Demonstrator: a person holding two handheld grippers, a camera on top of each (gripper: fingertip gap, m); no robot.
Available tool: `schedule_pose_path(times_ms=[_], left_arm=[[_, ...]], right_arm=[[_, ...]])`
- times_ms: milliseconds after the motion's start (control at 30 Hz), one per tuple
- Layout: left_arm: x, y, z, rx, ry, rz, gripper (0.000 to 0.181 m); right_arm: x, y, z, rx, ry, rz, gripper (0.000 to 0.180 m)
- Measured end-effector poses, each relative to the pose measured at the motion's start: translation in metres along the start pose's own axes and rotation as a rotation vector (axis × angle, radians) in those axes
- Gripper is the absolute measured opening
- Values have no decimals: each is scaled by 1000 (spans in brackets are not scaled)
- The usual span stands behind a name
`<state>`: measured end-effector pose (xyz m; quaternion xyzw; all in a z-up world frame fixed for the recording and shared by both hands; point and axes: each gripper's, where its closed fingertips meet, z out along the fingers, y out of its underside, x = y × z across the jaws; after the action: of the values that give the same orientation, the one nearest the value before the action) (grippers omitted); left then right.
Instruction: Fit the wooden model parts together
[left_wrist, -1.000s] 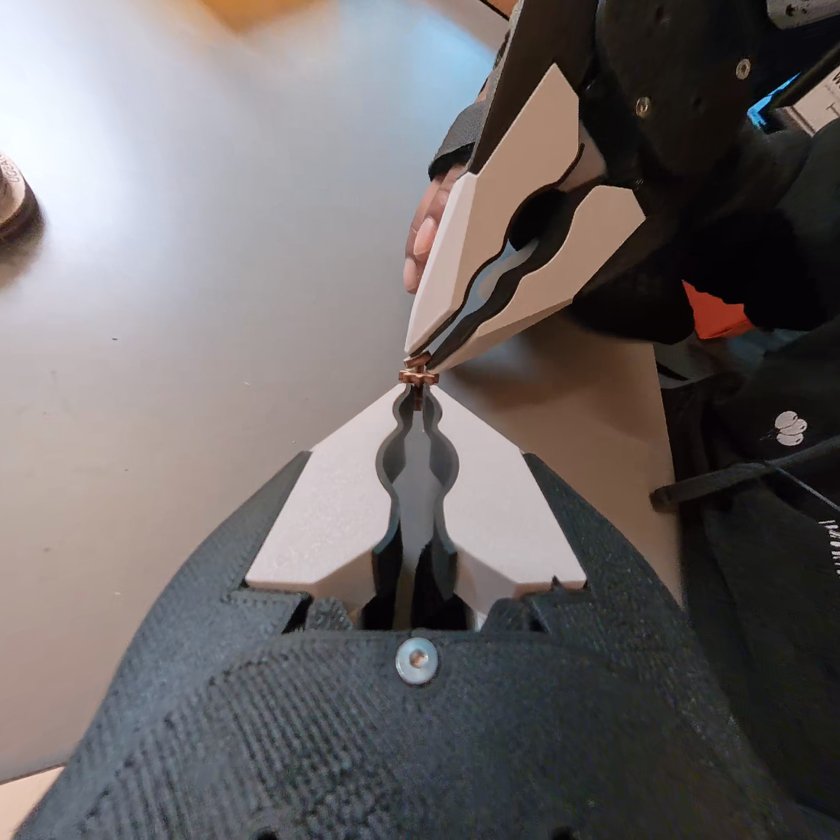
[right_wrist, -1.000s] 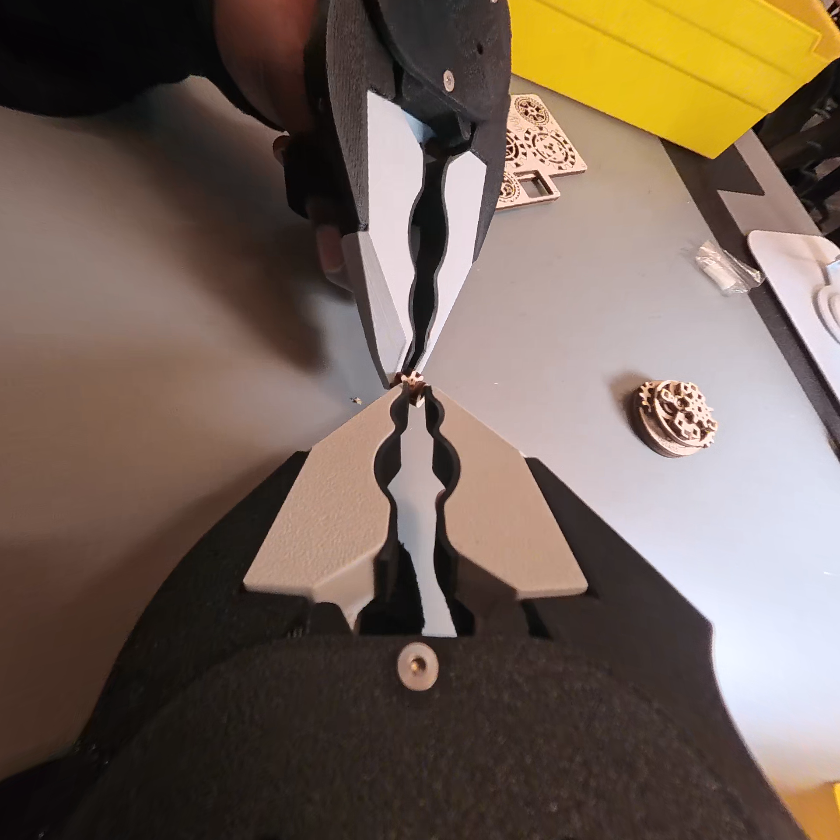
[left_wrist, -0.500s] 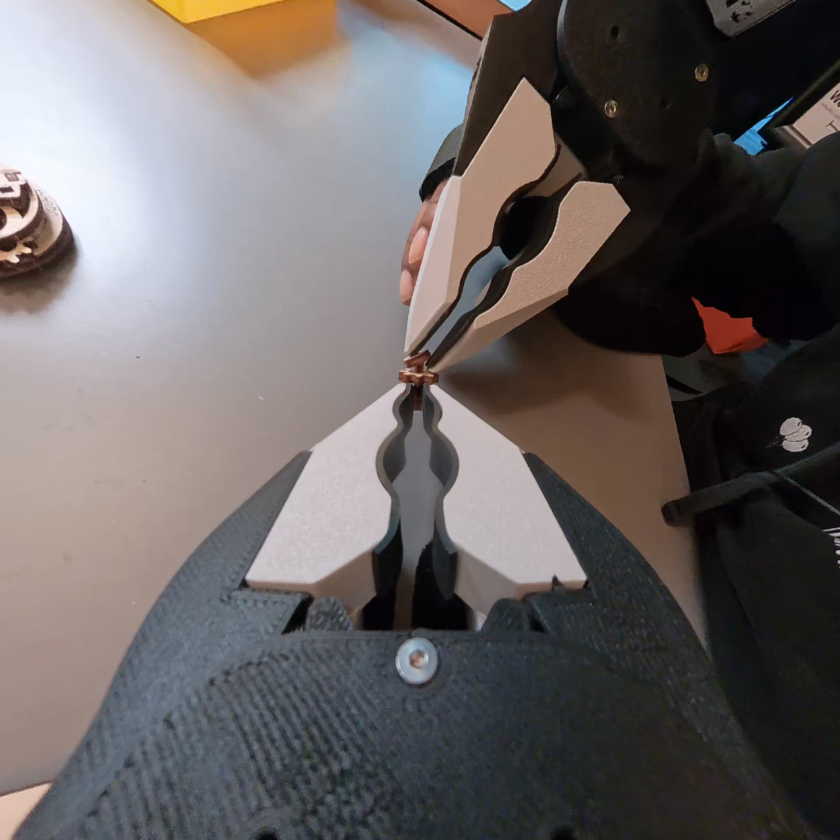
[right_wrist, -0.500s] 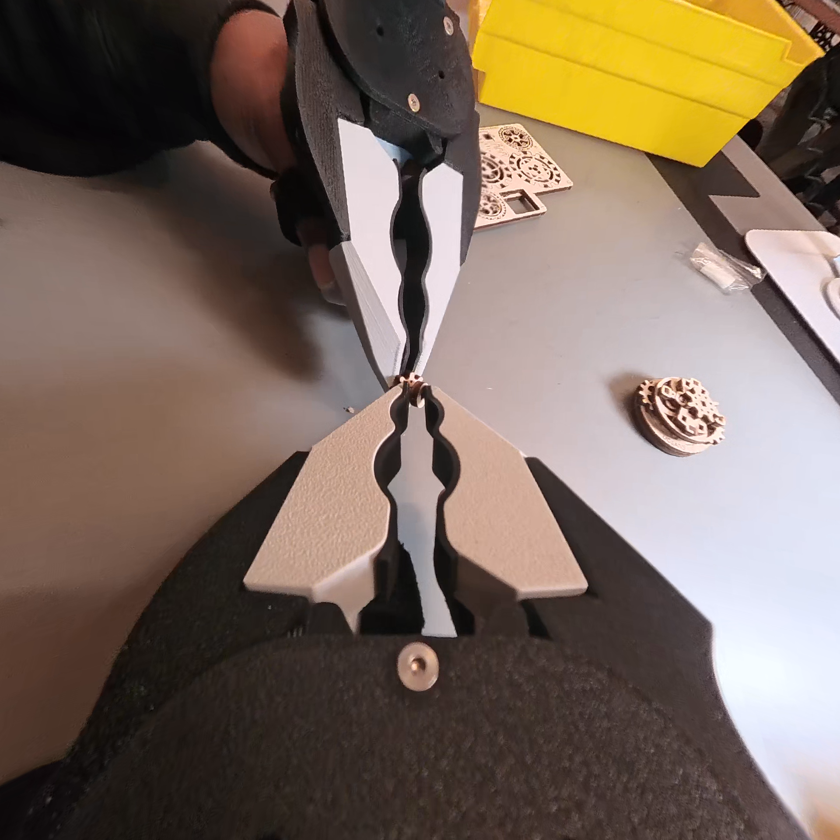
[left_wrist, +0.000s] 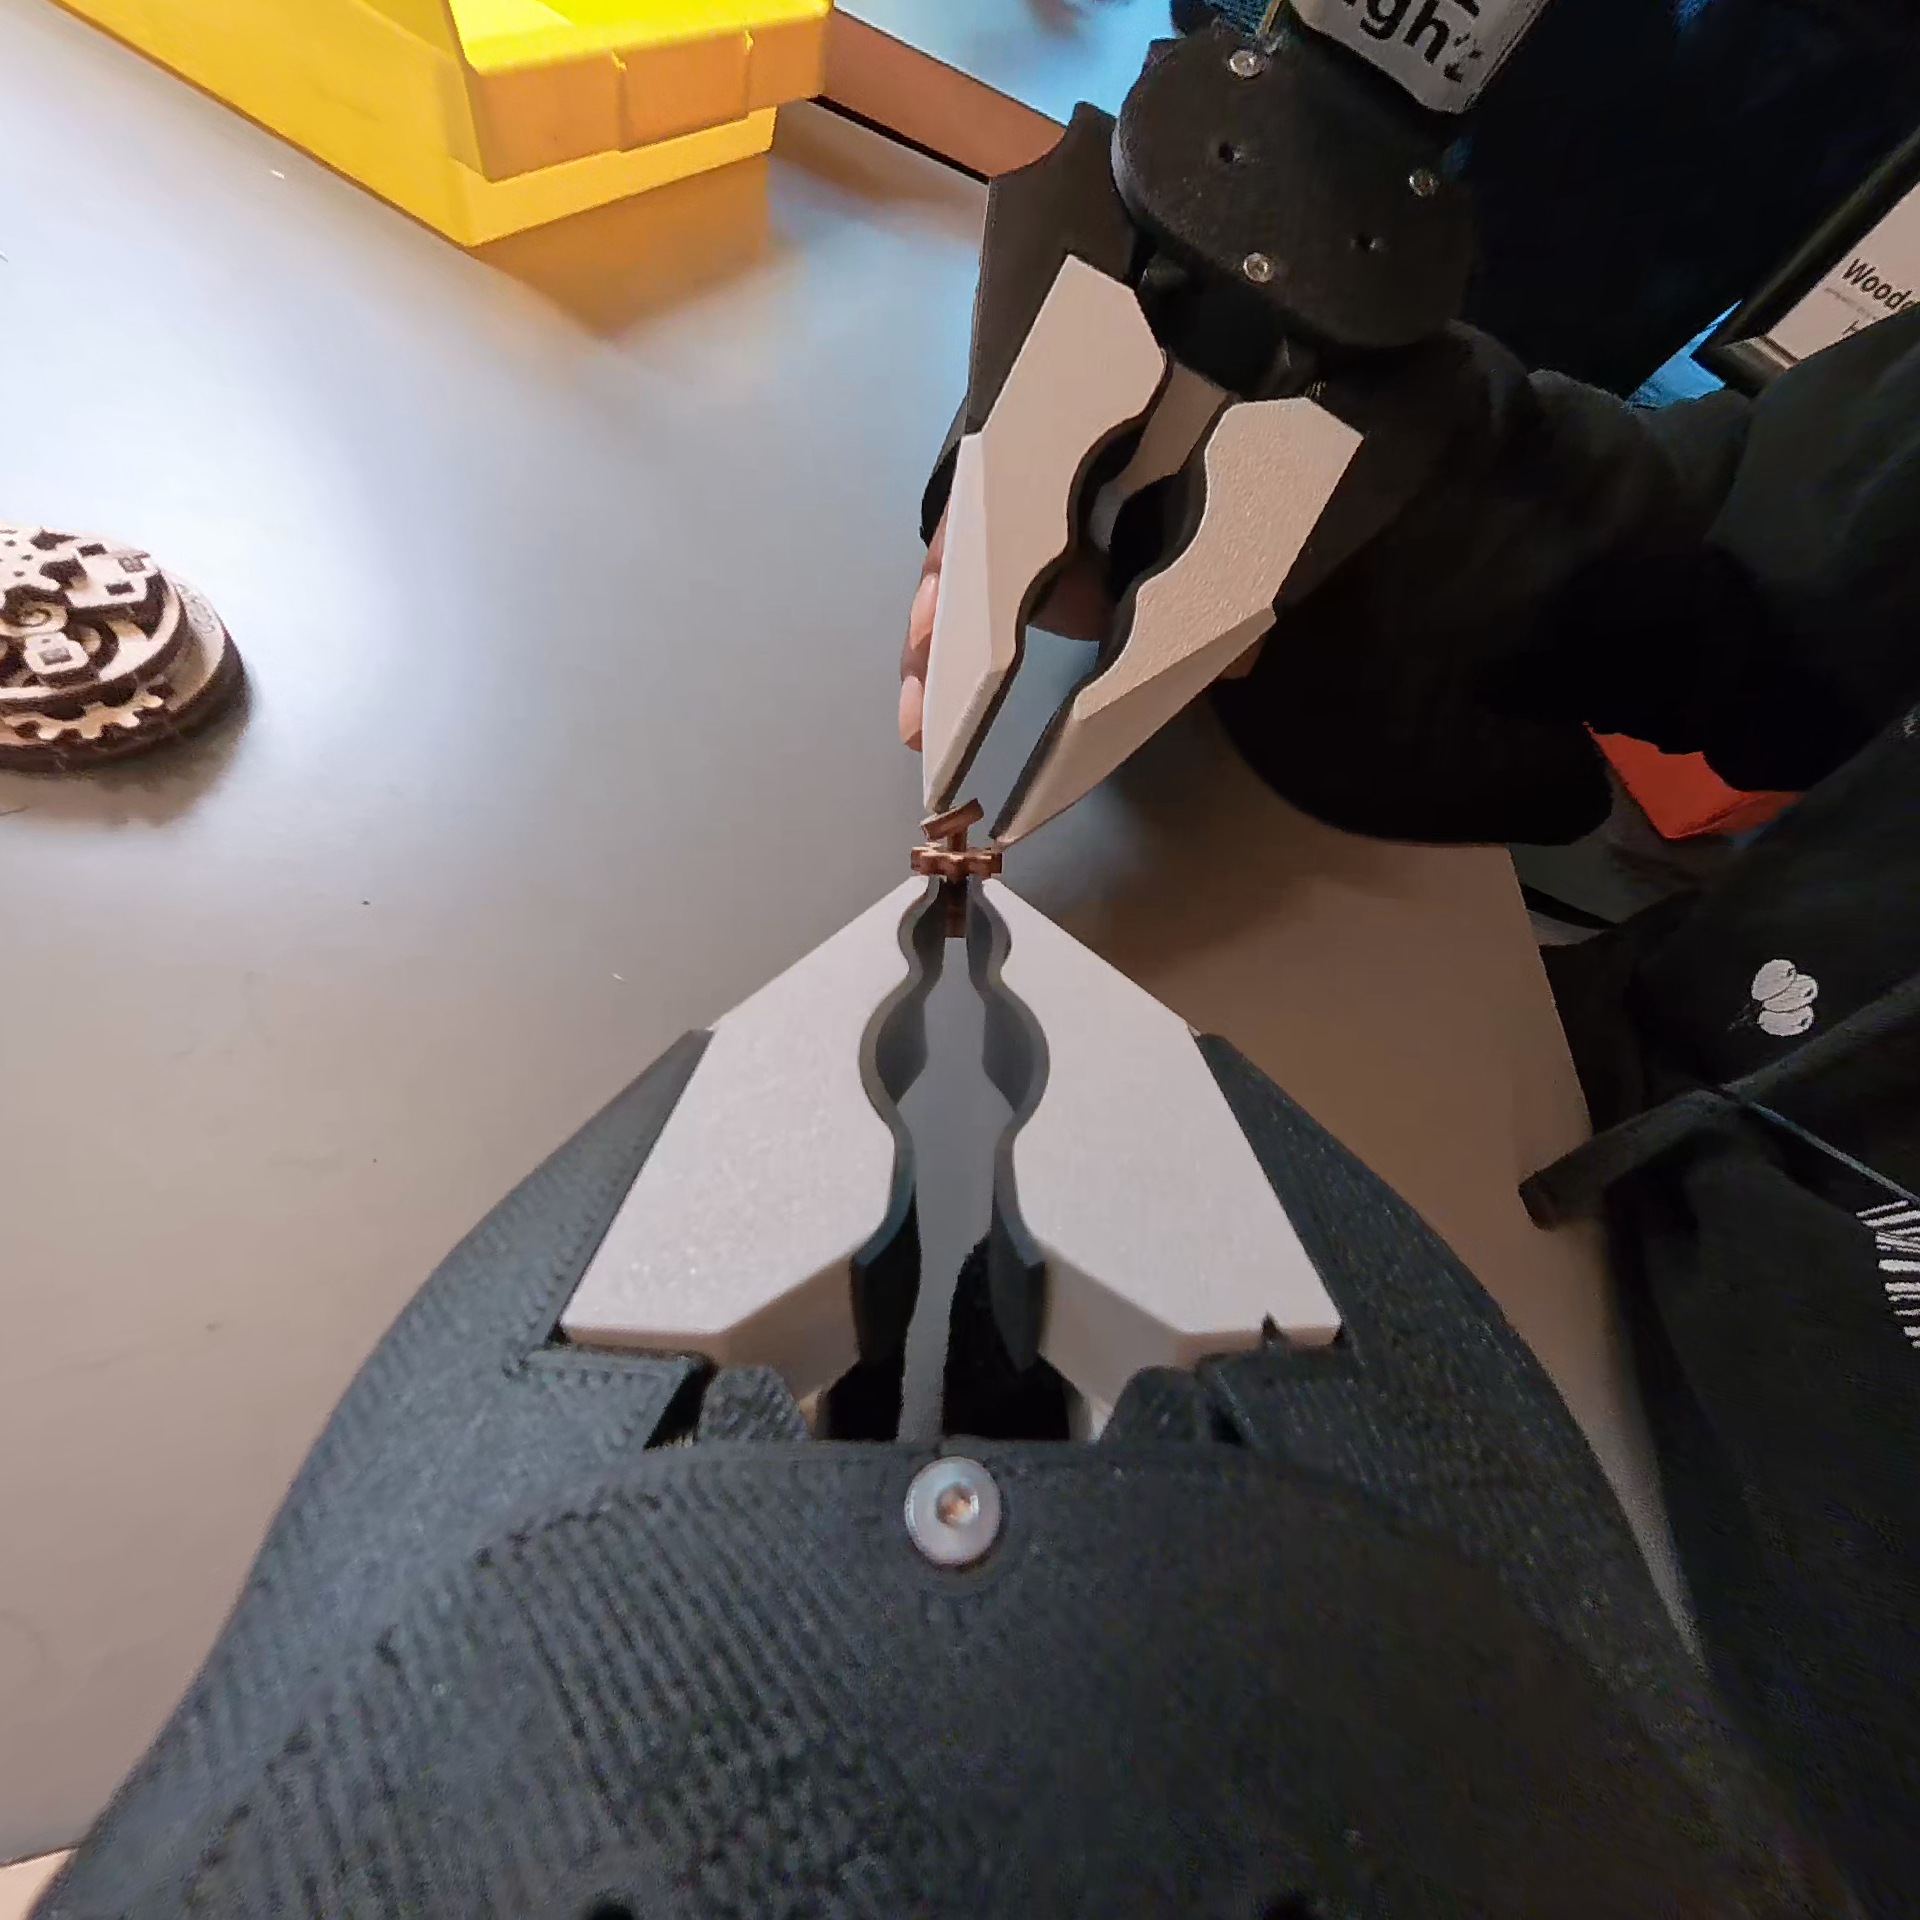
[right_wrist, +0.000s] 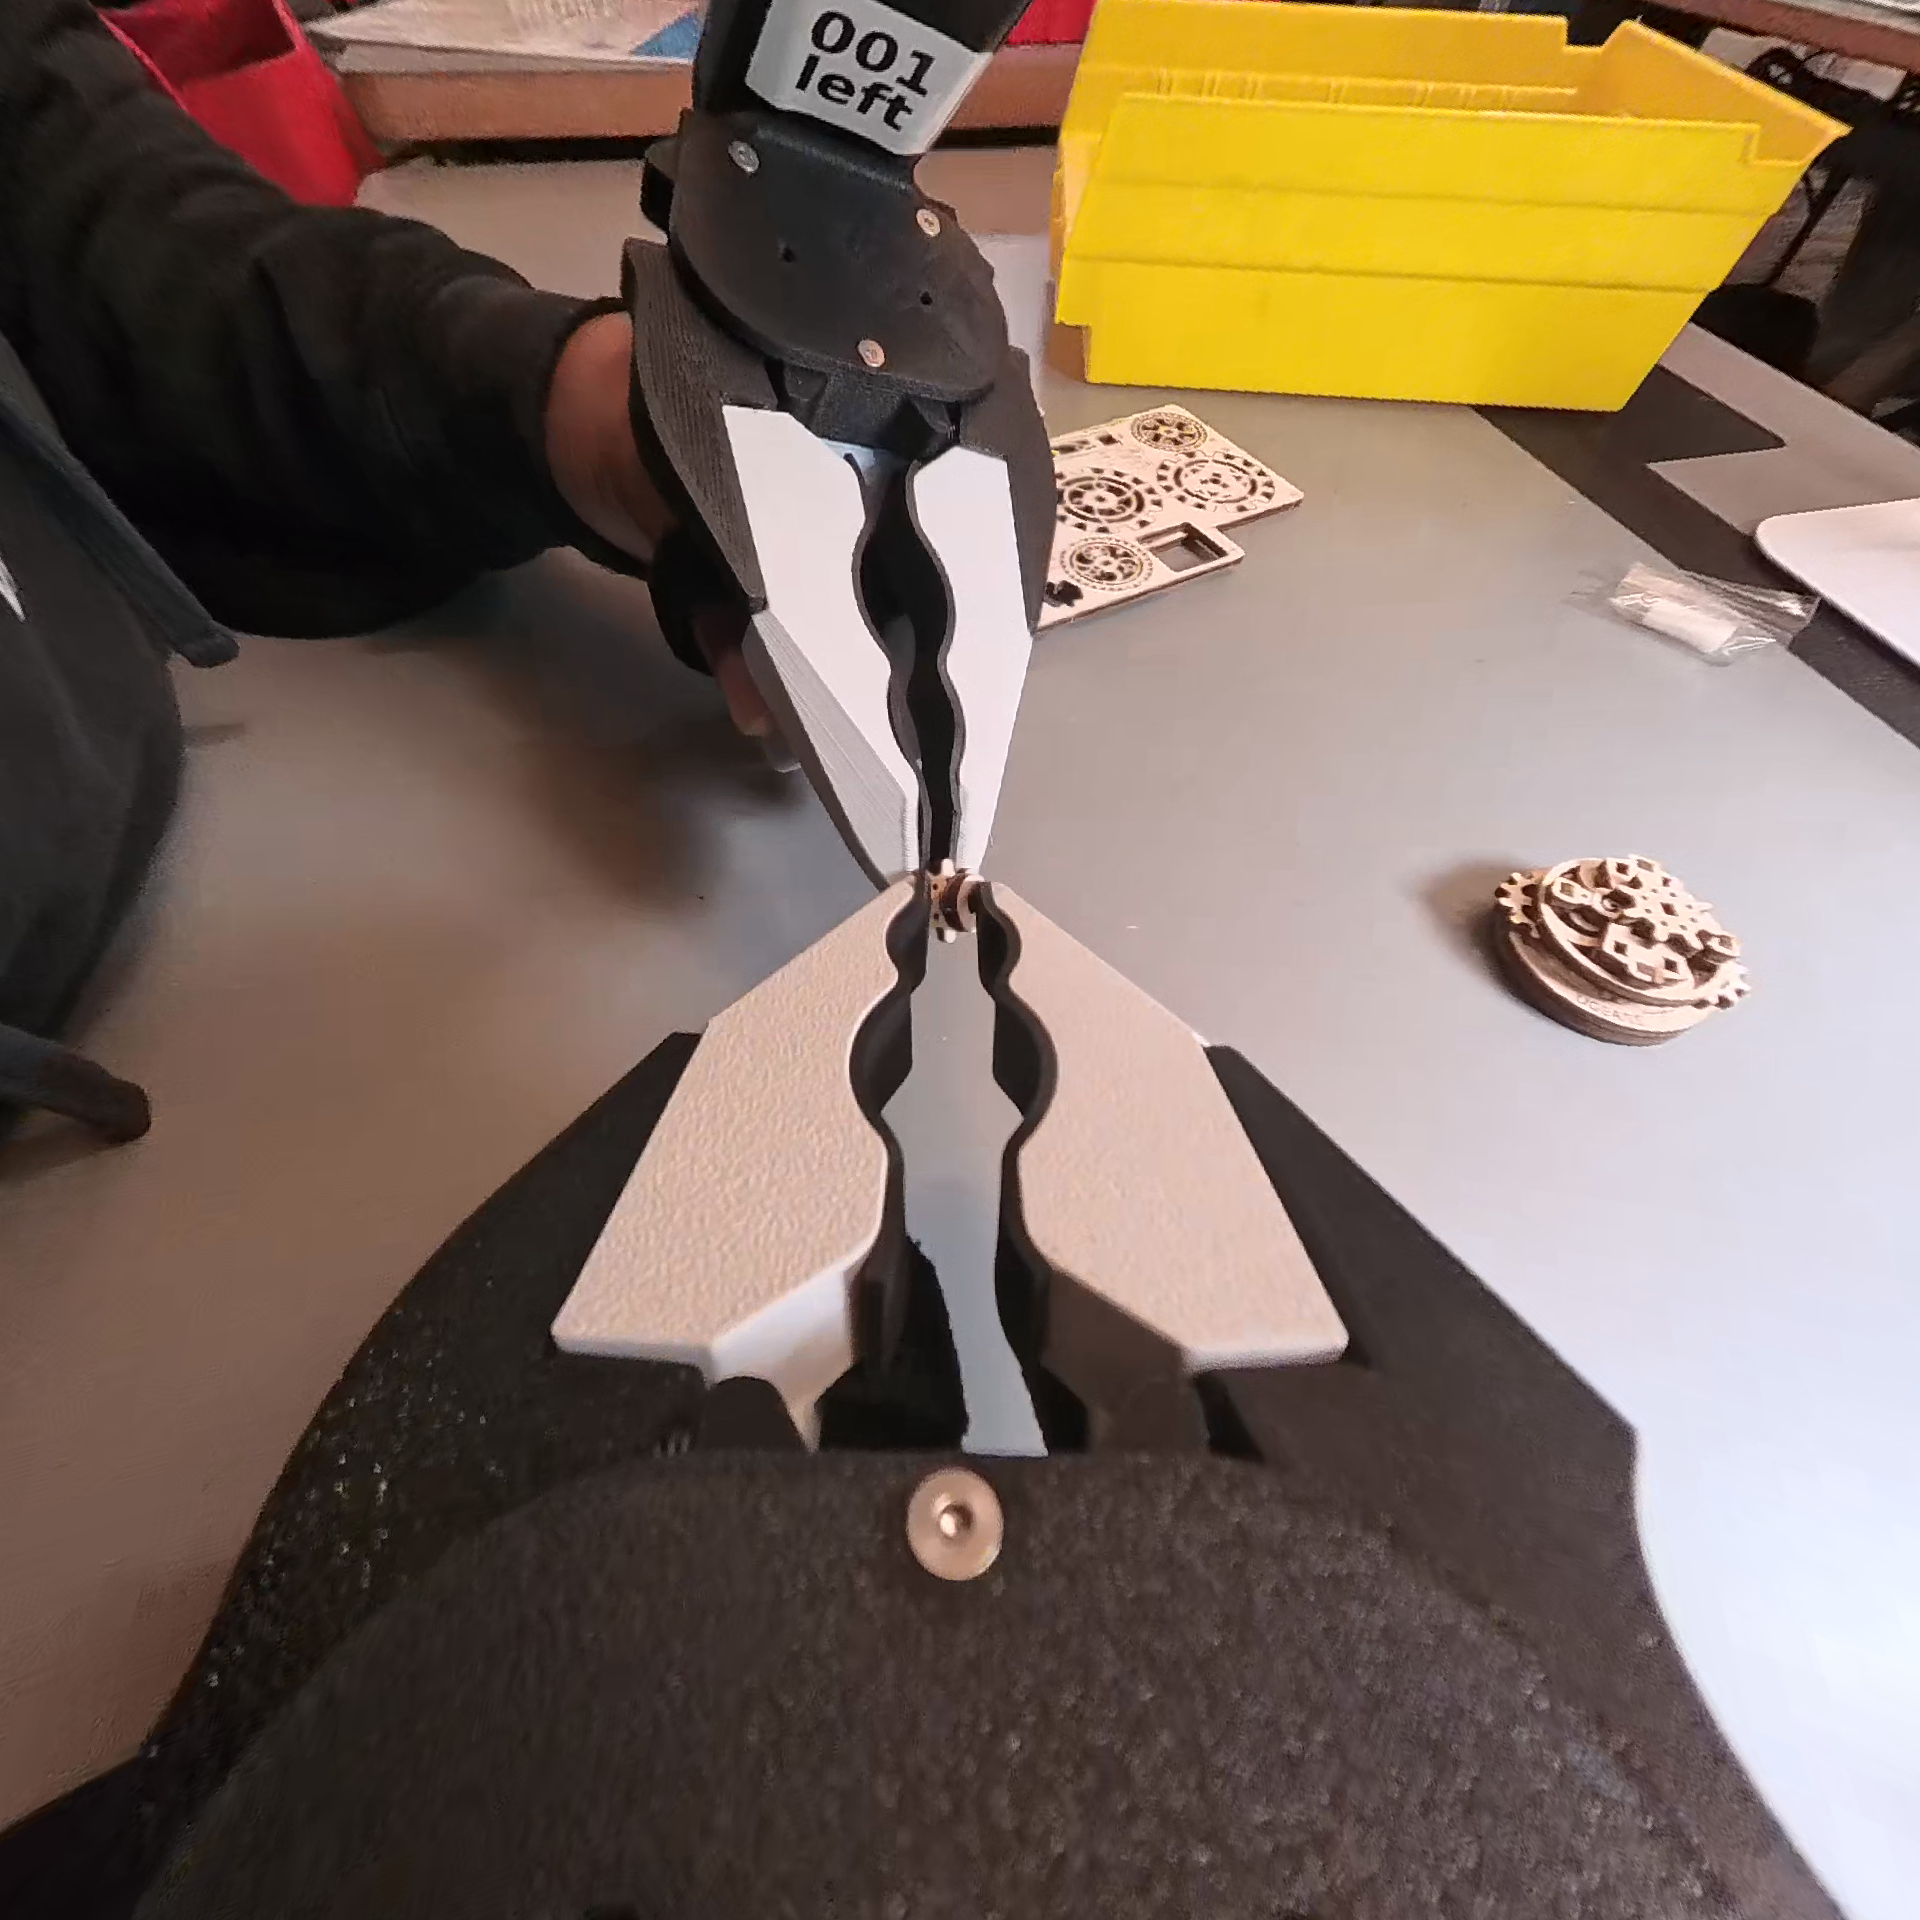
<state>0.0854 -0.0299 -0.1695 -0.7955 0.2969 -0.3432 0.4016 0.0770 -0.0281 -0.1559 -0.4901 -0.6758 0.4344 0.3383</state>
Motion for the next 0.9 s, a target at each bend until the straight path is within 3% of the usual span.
schedule_pose_path(times_ms=[467, 900], left_arm=[[-2, -3, 0, 46, -25, 77, 1], [-7, -10, -3, 92, -31, 2, 2]], right_arm=[[-4, -2, -1, -30, 30, -89, 17], [4, -7, -3, 20, 69, -92, 12]])
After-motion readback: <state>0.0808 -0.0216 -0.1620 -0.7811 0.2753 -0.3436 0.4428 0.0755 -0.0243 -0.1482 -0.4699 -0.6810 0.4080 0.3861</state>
